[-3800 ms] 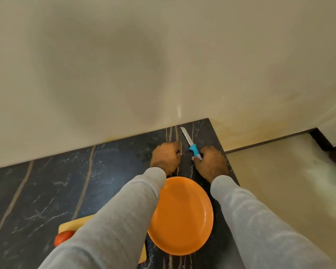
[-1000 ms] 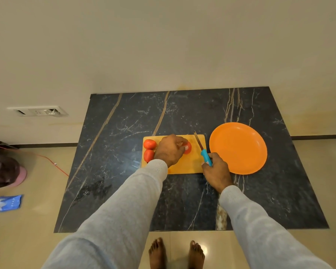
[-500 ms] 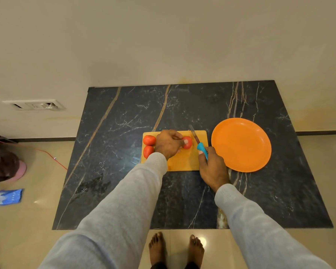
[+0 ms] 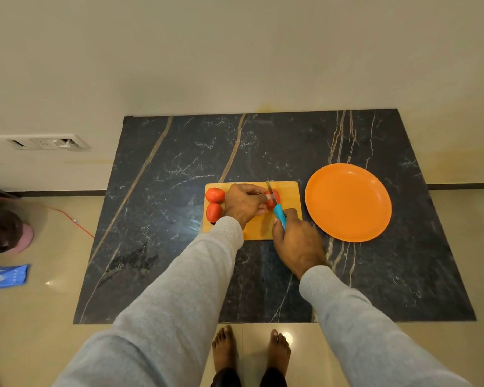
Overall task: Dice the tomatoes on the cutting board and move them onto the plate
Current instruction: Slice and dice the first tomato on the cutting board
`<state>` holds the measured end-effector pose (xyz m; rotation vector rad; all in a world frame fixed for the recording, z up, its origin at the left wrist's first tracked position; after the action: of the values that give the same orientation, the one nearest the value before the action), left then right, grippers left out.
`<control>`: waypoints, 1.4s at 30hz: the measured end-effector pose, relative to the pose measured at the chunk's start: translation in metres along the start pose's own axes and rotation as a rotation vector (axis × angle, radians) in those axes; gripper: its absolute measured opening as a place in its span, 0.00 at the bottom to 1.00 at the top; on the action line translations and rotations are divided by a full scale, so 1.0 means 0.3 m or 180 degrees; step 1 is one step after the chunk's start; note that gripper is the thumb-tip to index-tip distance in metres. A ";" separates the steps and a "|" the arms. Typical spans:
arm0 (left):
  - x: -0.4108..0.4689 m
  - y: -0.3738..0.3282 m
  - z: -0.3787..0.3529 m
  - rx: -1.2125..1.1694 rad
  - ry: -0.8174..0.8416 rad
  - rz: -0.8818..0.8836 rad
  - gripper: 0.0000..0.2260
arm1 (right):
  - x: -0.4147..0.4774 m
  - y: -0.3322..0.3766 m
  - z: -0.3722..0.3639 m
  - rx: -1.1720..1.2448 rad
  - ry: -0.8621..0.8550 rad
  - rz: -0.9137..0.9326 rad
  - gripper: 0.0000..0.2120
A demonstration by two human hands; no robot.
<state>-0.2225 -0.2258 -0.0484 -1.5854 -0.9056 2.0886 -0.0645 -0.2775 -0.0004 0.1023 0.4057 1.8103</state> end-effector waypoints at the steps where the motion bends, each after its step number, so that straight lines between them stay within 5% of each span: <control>1: 0.001 0.000 0.000 -0.0017 0.0010 -0.0012 0.09 | -0.004 0.005 0.002 -0.0043 0.0044 -0.0014 0.21; 42: 0.026 0.006 -0.024 0.0037 -0.0308 -0.0008 0.10 | 0.038 0.070 -0.007 -0.0498 0.0568 -0.0269 0.18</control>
<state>-0.2178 -0.2202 -0.0563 -1.4879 -0.9250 2.1811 -0.0876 -0.2717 0.0028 -0.1837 0.3867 1.7665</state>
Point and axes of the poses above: each hand's wrist, its own x-axis towards the middle knuckle, its own z-axis out of the back of the hand, y = z × x, the point moved 4 cm from there along x, towards the middle knuckle, and after that the axes turned 11 degrees about z, right-handed, at the moved point
